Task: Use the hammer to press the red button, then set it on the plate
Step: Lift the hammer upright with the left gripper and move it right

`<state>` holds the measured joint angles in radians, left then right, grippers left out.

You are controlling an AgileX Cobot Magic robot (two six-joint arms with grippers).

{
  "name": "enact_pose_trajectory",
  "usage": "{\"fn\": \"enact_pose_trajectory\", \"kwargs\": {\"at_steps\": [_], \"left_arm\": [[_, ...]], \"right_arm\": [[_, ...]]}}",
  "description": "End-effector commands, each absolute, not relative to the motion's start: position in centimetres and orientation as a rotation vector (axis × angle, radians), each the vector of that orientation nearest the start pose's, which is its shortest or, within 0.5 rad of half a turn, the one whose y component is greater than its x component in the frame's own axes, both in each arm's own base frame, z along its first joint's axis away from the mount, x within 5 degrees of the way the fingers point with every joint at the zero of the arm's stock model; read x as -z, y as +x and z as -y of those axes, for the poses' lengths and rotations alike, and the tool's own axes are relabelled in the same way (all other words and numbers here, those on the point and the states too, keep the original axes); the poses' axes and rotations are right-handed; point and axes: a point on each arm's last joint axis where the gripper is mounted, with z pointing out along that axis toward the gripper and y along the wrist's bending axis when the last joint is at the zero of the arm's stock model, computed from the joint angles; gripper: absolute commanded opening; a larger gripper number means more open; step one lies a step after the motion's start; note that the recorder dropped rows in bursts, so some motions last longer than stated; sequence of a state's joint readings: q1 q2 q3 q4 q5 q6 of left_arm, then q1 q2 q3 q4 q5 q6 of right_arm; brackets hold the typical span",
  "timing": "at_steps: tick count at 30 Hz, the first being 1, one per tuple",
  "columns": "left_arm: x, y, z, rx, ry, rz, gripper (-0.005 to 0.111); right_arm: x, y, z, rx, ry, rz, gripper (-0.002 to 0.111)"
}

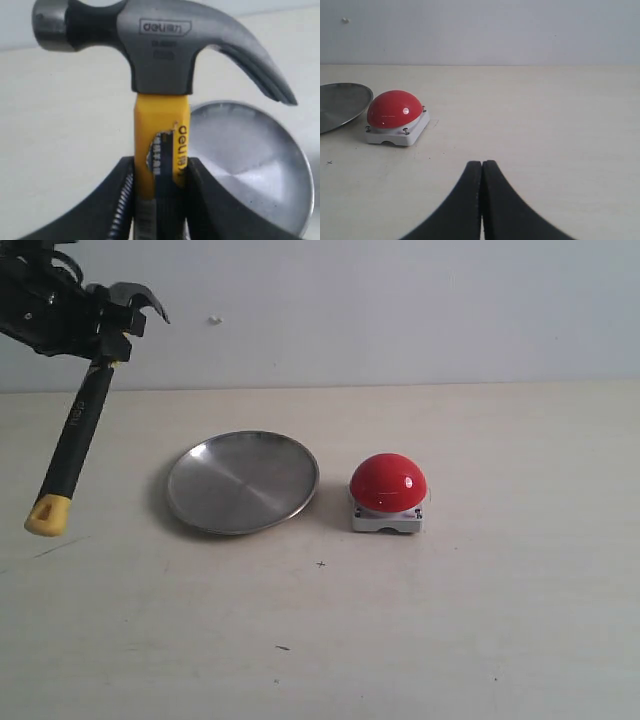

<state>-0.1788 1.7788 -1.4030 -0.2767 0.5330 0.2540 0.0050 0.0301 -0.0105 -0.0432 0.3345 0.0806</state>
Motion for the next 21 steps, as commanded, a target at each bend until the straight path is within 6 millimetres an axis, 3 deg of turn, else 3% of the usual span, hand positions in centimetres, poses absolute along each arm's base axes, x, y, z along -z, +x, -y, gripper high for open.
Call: {"fn": "enact_pose_trajectory", "kwargs": {"at_steps": [1,8,14,17,21], "left_arm": [[-28.6,36.1,8.3,0.250,0.191,-2.163,0.000],[-27.0,31.8,9.1,0.202,0.209,-2.001,0.000],[-27.7,30.2,12.6,0.257,0.316,-1.886,0.000],[-27.8,29.7,13.6,0.280,0.345,-1.873,0.000],[-27.9,29.7,13.9,0.344,0.268,-1.876,0.000]], "right_arm": [[-18.5,5.5,0.1,-0.013,0.035,-1.826,0.000],[-18.5,5.5,0.1,-0.013,0.035,-1.826,0.000],[-18.5,5.5,0.1,-0.011,0.033,-1.823,0.000],[-19.3,5.7,0.1,0.012,0.007,-1.735,0.000],[-21.6,5.8,0.0,-0.315,0.285,-1.457,0.000]]}}
